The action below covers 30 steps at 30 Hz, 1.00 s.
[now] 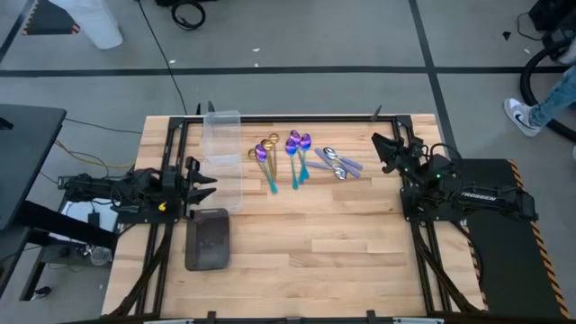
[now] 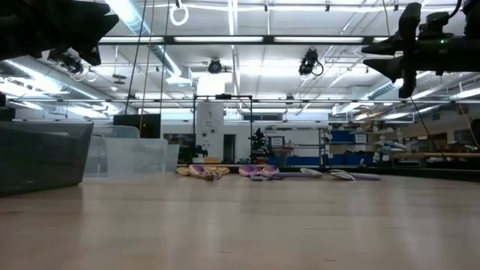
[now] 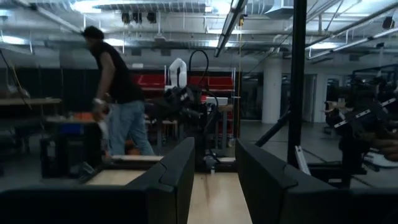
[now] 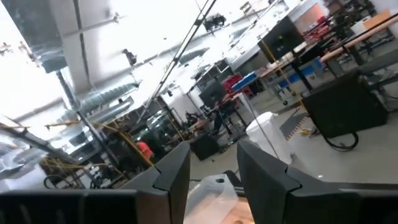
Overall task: Sort silverware by color (type)
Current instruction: Put the blue spoon into the bottom transparent bin
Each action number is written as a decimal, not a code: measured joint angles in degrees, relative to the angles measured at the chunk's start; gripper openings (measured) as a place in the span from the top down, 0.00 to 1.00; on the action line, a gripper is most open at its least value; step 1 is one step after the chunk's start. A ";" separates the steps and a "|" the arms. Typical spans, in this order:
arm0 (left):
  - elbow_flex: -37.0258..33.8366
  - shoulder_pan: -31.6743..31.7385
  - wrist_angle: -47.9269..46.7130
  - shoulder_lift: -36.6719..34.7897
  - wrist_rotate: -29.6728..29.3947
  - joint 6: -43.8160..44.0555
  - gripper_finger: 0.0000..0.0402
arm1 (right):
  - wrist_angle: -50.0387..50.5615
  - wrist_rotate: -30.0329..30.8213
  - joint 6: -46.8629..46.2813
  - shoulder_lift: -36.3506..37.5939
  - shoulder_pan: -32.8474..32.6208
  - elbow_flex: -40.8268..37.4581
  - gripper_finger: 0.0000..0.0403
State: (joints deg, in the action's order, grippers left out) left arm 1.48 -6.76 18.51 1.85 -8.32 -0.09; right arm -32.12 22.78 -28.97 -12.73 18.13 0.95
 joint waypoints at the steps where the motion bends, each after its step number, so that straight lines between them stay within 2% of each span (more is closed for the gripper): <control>1: 0.00 0.00 -0.46 0.00 0.02 1.45 0.69 | 0.02 0.57 -0.62 0.00 0.02 0.00 0.64; 8: -0.02 0.44 -1.60 0.06 -0.02 5.72 0.69 | -0.24 -6.06 -2.73 -0.75 0.04 0.73 0.64; 10: -0.02 1.38 -1.49 0.87 -1.83 6.35 0.69 | 3.04 -9.96 -2.51 -2.57 -0.03 3.55 0.65; 12: 0.02 2.69 -1.74 2.27 -3.47 8.01 0.69 | 8.59 -10.88 -2.48 -5.62 -0.54 7.00 0.66; 15: 0.87 4.91 -2.75 5.70 -3.60 10.70 0.69 | 16.04 -9.66 -1.14 -12.48 -1.70 12.21 0.68; 19: 4.81 7.16 -9.39 11.30 -3.50 13.00 0.69 | 24.00 -7.56 1.04 -23.75 -3.35 19.58 0.70; 25: 11.21 7.63 -16.93 17.75 -3.46 10.90 0.69 | 36.64 -1.41 3.45 -39.06 -5.39 29.98 0.70; 30: 11.76 7.63 -17.79 19.17 -3.43 8.41 0.69 | 43.72 -1.28 5.85 -51.61 -6.66 37.39 0.70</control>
State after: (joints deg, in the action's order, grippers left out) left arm 13.23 0.86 0.72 21.01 -11.75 8.32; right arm 11.60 21.50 -23.13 -64.34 11.47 38.34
